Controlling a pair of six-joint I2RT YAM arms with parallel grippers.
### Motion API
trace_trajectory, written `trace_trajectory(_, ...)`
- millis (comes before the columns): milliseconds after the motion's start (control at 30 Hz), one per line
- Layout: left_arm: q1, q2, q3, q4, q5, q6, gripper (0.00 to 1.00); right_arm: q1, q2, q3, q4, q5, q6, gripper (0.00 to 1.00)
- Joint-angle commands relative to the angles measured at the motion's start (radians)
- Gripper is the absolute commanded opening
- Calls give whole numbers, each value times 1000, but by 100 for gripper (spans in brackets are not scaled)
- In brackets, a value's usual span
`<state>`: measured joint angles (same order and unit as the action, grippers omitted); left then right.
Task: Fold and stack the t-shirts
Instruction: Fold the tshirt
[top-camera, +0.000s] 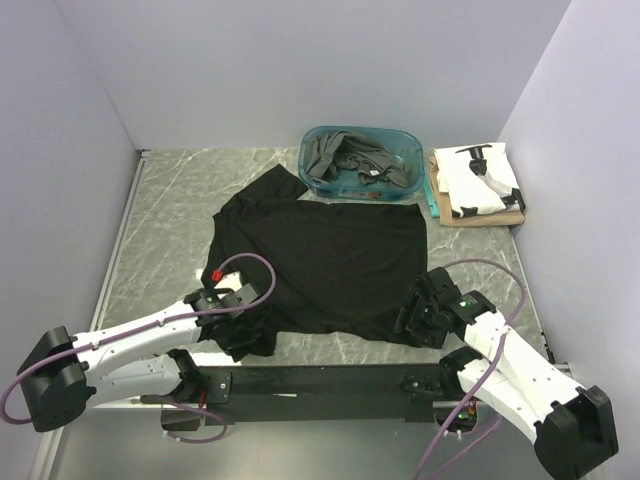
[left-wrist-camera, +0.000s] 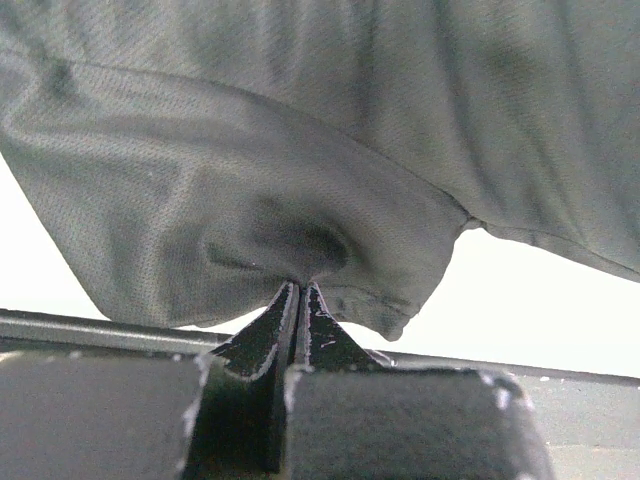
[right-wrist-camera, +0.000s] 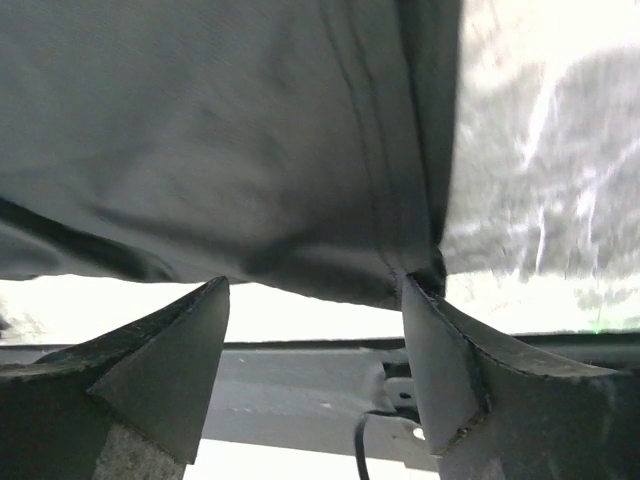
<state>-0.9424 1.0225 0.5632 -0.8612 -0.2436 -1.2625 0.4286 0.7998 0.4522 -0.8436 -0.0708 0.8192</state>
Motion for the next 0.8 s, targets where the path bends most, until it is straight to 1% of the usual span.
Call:
trace_trajectory(0,-4,-18,30,25,-33,34,1,16,-4,-18,-41,-3,61,75)
trace_trajectory(100,-4,-24,30,24,-48,31,1,18,18,-55,7,-27,77,73)
trace_trajectory(133,-3,-25,35,21,-49,31,1,18,53,-59,35,-32,78,72)
trace_trajectory(267,-4,-33,33,17,-60,28,1,18,139,-40,49,6,55,70)
trace_trajectory(333,-4,-35,32,19,-60,31,1,18,157,-21,23,23,46,70)
trace_trajectory(500,-4,-27,33,14,-69,23,1,18,135,-12,-3,35,54,70)
trace_trajectory(633,-2,-16,37,17,-71,32,1,16,121,54,-98,58,32,69)
trace_trajectory(767,-4,-6,49,11,-83,41,1,18,105,51,-138,5,35,69)
